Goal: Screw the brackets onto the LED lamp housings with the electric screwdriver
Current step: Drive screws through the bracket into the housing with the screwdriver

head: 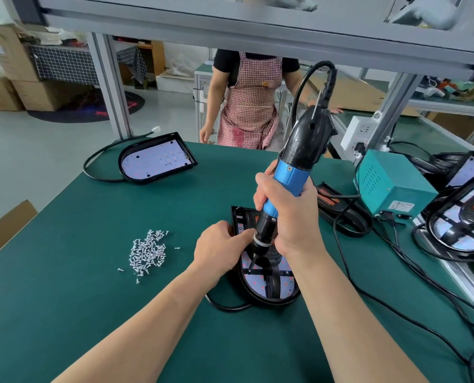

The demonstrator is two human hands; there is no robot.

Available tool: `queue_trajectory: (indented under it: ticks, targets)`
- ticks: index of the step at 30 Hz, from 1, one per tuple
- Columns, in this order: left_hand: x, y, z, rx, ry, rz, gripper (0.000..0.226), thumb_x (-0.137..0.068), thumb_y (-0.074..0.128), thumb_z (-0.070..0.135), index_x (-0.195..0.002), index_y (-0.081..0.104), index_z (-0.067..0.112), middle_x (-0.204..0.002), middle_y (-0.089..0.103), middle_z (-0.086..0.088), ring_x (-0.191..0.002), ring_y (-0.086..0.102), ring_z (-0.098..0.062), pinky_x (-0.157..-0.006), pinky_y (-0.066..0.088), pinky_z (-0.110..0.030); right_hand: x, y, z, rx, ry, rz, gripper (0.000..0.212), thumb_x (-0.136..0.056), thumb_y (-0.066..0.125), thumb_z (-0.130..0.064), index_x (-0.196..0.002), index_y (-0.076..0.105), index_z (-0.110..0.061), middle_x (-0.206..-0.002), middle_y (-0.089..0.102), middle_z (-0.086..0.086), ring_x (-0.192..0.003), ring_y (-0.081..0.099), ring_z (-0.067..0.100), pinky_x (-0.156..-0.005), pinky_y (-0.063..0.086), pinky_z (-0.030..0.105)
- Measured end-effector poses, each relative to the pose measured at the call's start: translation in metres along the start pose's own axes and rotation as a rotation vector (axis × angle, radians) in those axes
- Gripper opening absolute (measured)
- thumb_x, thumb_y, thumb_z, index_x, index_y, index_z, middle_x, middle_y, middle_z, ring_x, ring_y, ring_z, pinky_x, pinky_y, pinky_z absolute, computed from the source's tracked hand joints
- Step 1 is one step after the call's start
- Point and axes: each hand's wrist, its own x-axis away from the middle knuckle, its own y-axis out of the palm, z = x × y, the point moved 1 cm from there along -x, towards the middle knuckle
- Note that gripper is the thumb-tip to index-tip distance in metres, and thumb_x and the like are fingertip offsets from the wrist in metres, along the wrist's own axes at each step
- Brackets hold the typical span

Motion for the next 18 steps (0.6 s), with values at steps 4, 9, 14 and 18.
queue_trajectory:
  ticks: [4, 9, 14, 18]
  targets:
    - [-0.001, 0.0, -0.001, -0.023, -0.01, -0.003, 0.049, -0.076, 0.058, 0.058, -0.076, 0.046, 0.011, -0.073, 0.054, -0.004, -0.066, 0.045, -0.023, -0.06, 0.038, -0.034, 0.002, 0.0, 0.0, -0.005, 0.014, -0.063, 0.017, -0.075, 0.072, -0.016, -0.08, 0.055, -0.014, -0.06, 0.049, 0.004, -0.052, 0.044, 0.018, -0.059, 0.045, 0.028]
    - [0.004, -0.002, 0.002, 0.034, 0.003, -0.028, 0.052, -0.06, 0.049, 0.062, -0.073, 0.041, 0.013, -0.07, 0.049, -0.003, -0.064, 0.043, -0.022, -0.06, 0.038, -0.034, 0.008, -0.003, -0.005, 0.001, 0.031, -0.089, 0.018, -0.074, 0.072, -0.021, -0.089, 0.069, -0.03, -0.059, 0.051, 0.004, -0.056, 0.047, 0.018, -0.062, 0.046, 0.026]
    - [0.003, -0.002, 0.001, 0.095, 0.02, -0.04, 0.057, -0.055, 0.052, 0.067, -0.072, 0.044, 0.013, -0.069, 0.051, -0.001, -0.063, 0.046, -0.022, -0.06, 0.042, -0.035, 0.008, -0.008, -0.012, -0.053, 0.013, -0.103, 0.019, -0.077, 0.072, -0.02, -0.094, 0.071, -0.027, -0.06, 0.052, 0.005, -0.056, 0.048, 0.019, -0.062, 0.046, 0.027]
    - [0.002, -0.003, -0.001, 0.114, 0.026, -0.042, 0.06, -0.051, 0.052, 0.07, -0.072, 0.045, 0.014, -0.068, 0.052, 0.001, -0.062, 0.047, -0.021, -0.059, 0.041, -0.034, 0.006, -0.009, -0.014, -0.096, 0.01, -0.081, 0.016, -0.076, 0.071, -0.02, -0.091, 0.07, -0.024, -0.058, 0.051, 0.007, -0.055, 0.047, 0.018, -0.062, 0.045, 0.027]
